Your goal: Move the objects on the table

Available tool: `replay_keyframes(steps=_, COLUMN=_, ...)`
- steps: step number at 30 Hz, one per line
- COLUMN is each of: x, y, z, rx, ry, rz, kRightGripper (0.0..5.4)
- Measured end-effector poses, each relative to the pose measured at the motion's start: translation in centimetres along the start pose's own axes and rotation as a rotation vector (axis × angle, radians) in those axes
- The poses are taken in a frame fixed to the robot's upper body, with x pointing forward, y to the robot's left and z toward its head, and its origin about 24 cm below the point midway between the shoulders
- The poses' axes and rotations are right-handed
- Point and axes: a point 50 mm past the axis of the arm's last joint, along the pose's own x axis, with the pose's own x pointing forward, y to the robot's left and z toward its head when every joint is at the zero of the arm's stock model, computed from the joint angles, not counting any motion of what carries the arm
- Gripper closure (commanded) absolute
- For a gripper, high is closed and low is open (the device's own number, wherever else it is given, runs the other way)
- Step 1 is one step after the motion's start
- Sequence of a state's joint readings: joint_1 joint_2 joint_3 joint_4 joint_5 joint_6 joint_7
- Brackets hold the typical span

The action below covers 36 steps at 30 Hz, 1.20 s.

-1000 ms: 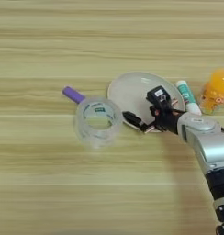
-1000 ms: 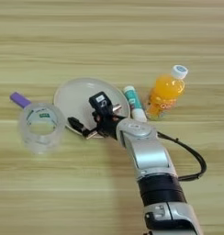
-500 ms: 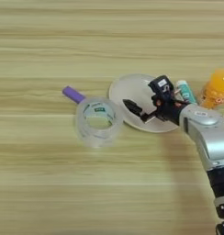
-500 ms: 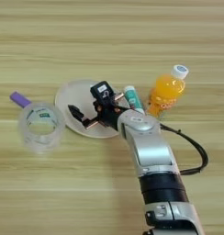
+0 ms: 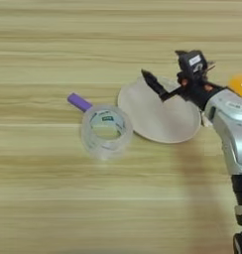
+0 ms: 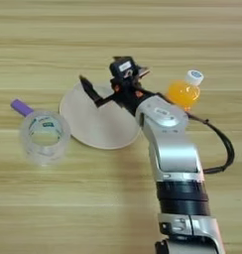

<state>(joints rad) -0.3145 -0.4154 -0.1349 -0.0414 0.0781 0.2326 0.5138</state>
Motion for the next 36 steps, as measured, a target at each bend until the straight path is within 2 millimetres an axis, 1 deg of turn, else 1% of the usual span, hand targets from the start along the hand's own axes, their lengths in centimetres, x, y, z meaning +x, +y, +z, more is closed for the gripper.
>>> replay_keyframes(steps=3, x=-0.3, y=-0.8, z=0.6, rx=-0.038, ry=-0.061, rz=-0.074, kRightGripper=0.03)
replay_keyframes(steps=7, x=-1.2, y=-3.0, z=1.6, rx=-0.088, ry=-0.161, rz=-0.247, kRightGripper=0.03)
replay_keyframes(steps=14, x=-2.9, y=-5.6, z=1.4, rx=-0.135, ry=-0.182, rz=-0.431, kRightGripper=0.03)
replay_keyframes(steps=17, x=-4.5, y=-7.0, z=0.8, rx=-0.148, ry=-0.154, rz=-0.506, kRightGripper=0.03)
replay_keyframes(steps=19, x=-5.1, y=-7.5, z=0.4, rx=-0.147, ry=-0.139, rz=-0.534, kRightGripper=0.03)
replay_keyframes(steps=22, x=-6.1, y=-8.1, z=-0.9, rx=-0.125, ry=-0.088, rz=-0.579, kRightGripper=0.03)
replay_keyframes(steps=24, x=-6.3, y=-8.3, z=-1.4, rx=-0.111, ry=-0.069, rz=-0.587, kRightGripper=0.03)
replay_keyframes(steps=27, x=-6.5, y=-8.4, z=-2.8, rx=-0.077, ry=-0.022, rz=-0.593, kRightGripper=0.03)
replay_keyframes(steps=31, x=-6.5, y=-8.3, z=-3.4, rx=-0.044, ry=-0.010, rz=-0.589, kRightGripper=0.03)
replay_keyframes(steps=36, x=-6.3, y=-8.4, z=-5.1, rx=0.016, ry=0.043, rz=-0.591, kRightGripper=0.03)
